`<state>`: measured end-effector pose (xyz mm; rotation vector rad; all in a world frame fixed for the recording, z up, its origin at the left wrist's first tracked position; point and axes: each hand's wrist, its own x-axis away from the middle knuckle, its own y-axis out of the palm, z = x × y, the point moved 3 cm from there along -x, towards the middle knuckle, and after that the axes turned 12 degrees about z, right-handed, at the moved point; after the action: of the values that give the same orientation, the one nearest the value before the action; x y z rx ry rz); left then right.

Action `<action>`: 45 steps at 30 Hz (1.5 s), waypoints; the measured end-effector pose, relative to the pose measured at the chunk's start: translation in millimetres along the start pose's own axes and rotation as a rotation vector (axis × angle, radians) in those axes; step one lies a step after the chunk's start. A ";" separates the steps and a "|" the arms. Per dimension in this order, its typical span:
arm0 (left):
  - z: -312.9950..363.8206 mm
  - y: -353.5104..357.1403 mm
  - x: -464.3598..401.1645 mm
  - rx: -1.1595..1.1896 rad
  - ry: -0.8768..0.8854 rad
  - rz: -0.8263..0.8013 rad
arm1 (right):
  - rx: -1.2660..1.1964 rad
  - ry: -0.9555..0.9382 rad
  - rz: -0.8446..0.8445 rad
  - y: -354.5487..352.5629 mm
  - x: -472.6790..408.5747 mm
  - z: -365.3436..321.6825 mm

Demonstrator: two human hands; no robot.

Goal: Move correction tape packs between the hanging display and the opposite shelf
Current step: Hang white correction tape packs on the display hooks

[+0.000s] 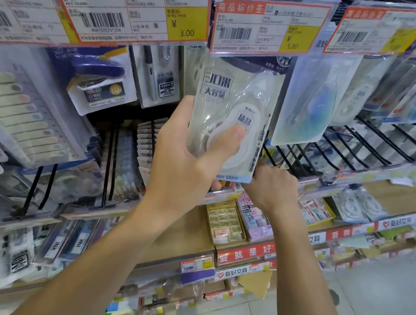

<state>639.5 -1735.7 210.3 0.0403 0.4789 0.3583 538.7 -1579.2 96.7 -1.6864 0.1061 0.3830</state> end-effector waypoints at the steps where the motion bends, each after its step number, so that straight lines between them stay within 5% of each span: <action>1: 2.4 1.5 -2.7 0.007 0.001 0.013 | -0.007 0.011 -0.001 1.2 -0.1 0.3; 28: -7.4 16.2 -13.3 0.099 -0.243 0.165 | -0.023 0.046 0.016 1.2 1.2 -0.7; 45: -82.3 10.1 -76.3 0.026 -0.384 0.527 | -0.007 0.034 0.018 -2.2 2.4 -1.3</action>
<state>535.5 -1756.4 172.3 0.2592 0.0837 0.8423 541.9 -1579.8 98.1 -1.7004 0.1452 0.3693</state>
